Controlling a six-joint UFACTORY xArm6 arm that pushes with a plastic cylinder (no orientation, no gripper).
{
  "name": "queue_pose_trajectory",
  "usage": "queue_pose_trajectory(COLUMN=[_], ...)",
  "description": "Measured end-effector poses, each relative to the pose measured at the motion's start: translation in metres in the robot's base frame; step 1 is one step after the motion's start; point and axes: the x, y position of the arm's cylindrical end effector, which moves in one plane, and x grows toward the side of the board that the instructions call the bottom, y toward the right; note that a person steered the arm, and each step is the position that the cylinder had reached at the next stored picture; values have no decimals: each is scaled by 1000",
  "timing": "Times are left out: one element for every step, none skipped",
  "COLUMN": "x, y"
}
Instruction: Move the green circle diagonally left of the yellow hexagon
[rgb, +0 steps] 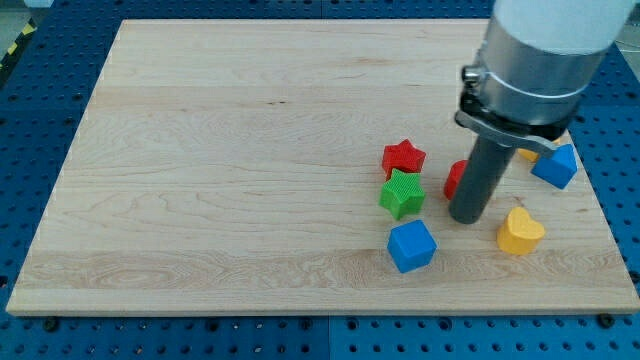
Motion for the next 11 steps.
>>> queue_pose_trajectory(x=[0,0,0,0,-3,-11,-6,-10,-27,-59,-100], y=[25,45,51,51,50,50,60,59,40,11,-19])
